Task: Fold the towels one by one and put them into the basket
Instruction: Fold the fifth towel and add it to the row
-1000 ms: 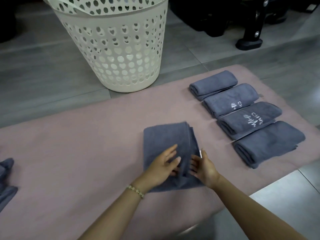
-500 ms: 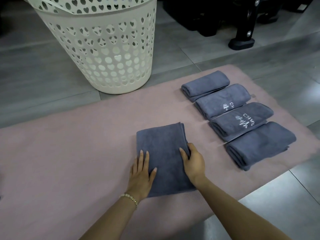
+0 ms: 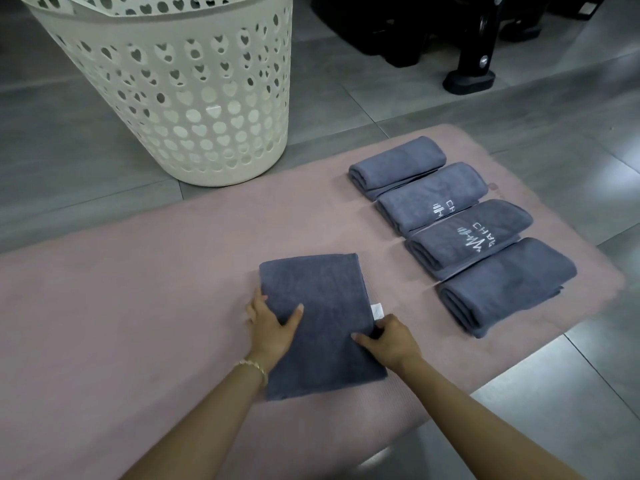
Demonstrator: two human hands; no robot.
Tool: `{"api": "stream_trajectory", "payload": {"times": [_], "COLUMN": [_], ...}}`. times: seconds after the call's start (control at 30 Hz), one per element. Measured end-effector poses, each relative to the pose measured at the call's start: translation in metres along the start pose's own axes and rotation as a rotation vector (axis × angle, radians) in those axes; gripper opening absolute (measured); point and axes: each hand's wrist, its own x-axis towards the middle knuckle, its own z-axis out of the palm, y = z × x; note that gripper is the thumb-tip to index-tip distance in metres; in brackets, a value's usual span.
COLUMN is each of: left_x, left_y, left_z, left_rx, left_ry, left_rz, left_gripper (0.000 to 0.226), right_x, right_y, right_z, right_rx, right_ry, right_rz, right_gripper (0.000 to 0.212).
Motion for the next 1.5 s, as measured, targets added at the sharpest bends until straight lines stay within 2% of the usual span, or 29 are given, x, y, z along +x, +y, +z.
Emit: {"api": "stream_trajectory", "payload": {"times": [0.07,0.17,0.3,0.37,0.43,0.5,0.57,0.67,0.77,0.83,0.9,0.97,1.03,1.13,1.23,1.3,1.43,1.5], "left_x": [0.016,0.032,0.048,0.052,0.05,0.039,0.024,0.001,-0.017,-0.014,-0.002,0.009,0.018,0.024,0.015,0.006,-0.019,-0.024], "left_y": [0.01,0.014,0.016,0.021,0.029,0.039,0.04,0.01,-0.02,-0.022,-0.009,0.008,0.02,0.034,0.054,0.06,0.041,0.02], "left_z": [-0.001,-0.005,-0.009,-0.012,-0.015,-0.023,-0.03,-0.037,-0.045,-0.052,-0.055,-0.05,-0.041,-0.03,-0.036,-0.047,-0.063,-0.061], "left_rx": [-0.044,-0.032,-0.106,-0.205,-0.285,-0.391,-0.523,-0.631,-0.461,-0.36,-0.263,-0.109,0.024,0.086,0.005,-0.12,-0.371,-0.407], "left_ry": [0.024,-0.007,-0.003,-0.024,-0.137,-0.29,-0.416,-0.51,-0.56,-0.574,-0.556,-0.517,-0.484,-0.511,-0.659,-0.674,-0.487,-0.324], "left_rz": [-0.092,-0.195,-0.278,-0.29,-0.308,-0.302,-0.309,-0.386,-0.438,-0.414,-0.36,-0.297,-0.227,-0.223,-0.305,-0.279,-0.206,-0.221], "left_gripper": [0.092,0.085,0.068,0.062,0.053,0.037,0.032,0.052,0.085,0.095,0.088,0.065,0.057,0.051,0.045,0.043,0.026,0.024], "right_x": [-0.001,-0.007,-0.019,-0.027,-0.03,-0.029,-0.024,-0.01,0.002,0.002,-0.004,-0.017,-0.032,-0.046,-0.053,-0.053,-0.043,-0.036], "right_y": [0.0,0.006,0.015,0.016,0.018,0.019,0.022,0.031,0.038,0.042,0.044,0.044,0.043,0.04,0.035,0.029,0.017,0.014], "right_z": [-0.003,-0.002,0.005,0.008,0.013,0.01,-0.003,-0.02,-0.013,-0.007,-0.003,0.001,0.01,0.02,0.015,0.004,-0.015,-0.011], "right_rx": [-0.013,0.07,0.435,0.687,0.976,1.228,1.353,1.227,0.97,0.873,0.784,0.696,0.644,0.679,0.72,0.754,0.746,0.713], "right_ry": [-0.109,-0.24,-0.291,-0.244,-0.165,-0.006,0.18,0.351,0.37,0.341,0.279,0.151,0.03,0.025,0.132,0.172,0.158,0.143], "right_rz": [0.009,0.11,0.138,0.143,0.209,0.243,0.245,0.276,0.275,0.323,0.34,0.32,0.294,0.212,0.045,-0.048,-0.229,-0.213], "right_gripper": [0.039,0.052,0.045,0.043,0.047,0.047,0.043,0.032,0.033,0.037,0.038,0.038,0.039,0.023,0.013,0.013,0.013,0.019]}}
